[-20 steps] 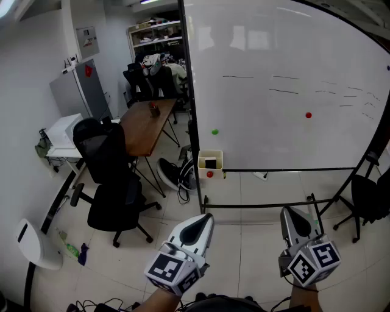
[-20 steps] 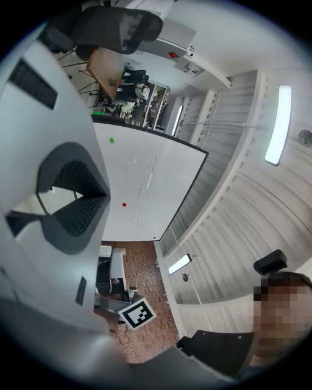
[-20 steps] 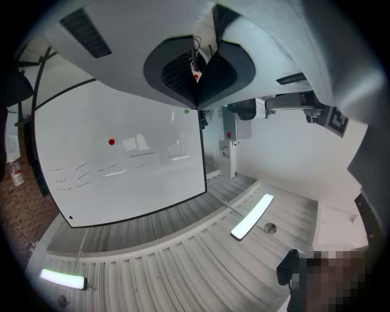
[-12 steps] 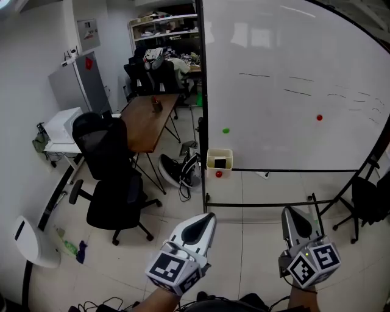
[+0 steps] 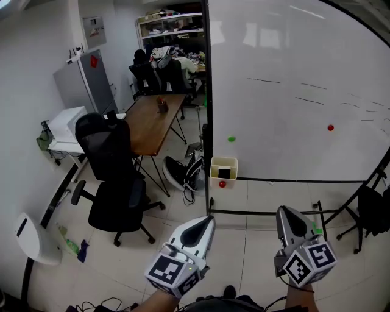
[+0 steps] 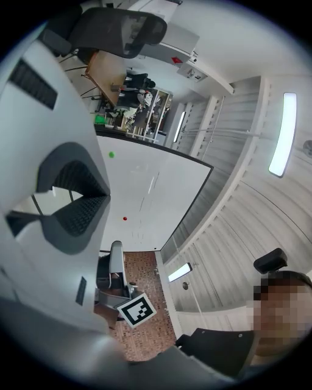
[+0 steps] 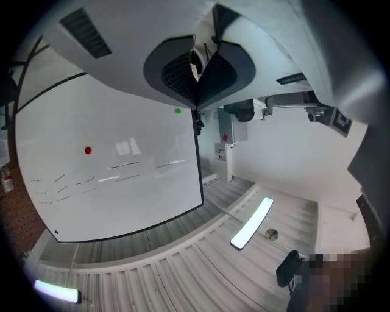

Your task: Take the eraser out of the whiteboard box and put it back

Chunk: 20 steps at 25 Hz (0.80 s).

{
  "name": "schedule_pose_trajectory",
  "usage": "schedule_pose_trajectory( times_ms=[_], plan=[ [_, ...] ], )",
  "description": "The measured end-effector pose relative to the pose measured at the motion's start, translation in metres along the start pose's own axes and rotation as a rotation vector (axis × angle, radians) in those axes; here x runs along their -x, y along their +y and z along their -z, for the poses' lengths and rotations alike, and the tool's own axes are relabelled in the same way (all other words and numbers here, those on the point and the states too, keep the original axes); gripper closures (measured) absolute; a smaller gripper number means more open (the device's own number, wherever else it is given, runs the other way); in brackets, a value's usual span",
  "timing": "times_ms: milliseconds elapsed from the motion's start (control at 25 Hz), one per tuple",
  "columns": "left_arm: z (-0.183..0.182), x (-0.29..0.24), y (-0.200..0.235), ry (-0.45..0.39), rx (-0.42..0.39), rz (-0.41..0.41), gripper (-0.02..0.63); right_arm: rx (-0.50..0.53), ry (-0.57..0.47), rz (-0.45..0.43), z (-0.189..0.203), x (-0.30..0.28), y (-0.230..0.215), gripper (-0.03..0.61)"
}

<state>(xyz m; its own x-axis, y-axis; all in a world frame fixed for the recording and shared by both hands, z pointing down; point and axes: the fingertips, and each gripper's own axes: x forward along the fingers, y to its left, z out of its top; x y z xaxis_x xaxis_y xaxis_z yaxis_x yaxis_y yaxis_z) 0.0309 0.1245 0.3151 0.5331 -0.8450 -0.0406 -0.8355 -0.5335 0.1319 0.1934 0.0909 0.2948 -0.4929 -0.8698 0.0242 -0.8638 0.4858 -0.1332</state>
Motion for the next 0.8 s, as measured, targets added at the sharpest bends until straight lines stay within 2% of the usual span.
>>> schedule_pose_trajectory(
  times_ms=[520, 800],
  plan=[
    [0.001, -0.081, 0.021, 0.034, -0.023, -0.081, 0.586, -0.027, -0.005, -0.098, -0.009, -0.061, -0.061, 0.566],
    [0.002, -0.095, 0.083, 0.046, -0.028, -0.074, 0.586, -0.024, -0.005, -0.079, -0.007, -0.12, -0.05, 0.566]
  ],
)
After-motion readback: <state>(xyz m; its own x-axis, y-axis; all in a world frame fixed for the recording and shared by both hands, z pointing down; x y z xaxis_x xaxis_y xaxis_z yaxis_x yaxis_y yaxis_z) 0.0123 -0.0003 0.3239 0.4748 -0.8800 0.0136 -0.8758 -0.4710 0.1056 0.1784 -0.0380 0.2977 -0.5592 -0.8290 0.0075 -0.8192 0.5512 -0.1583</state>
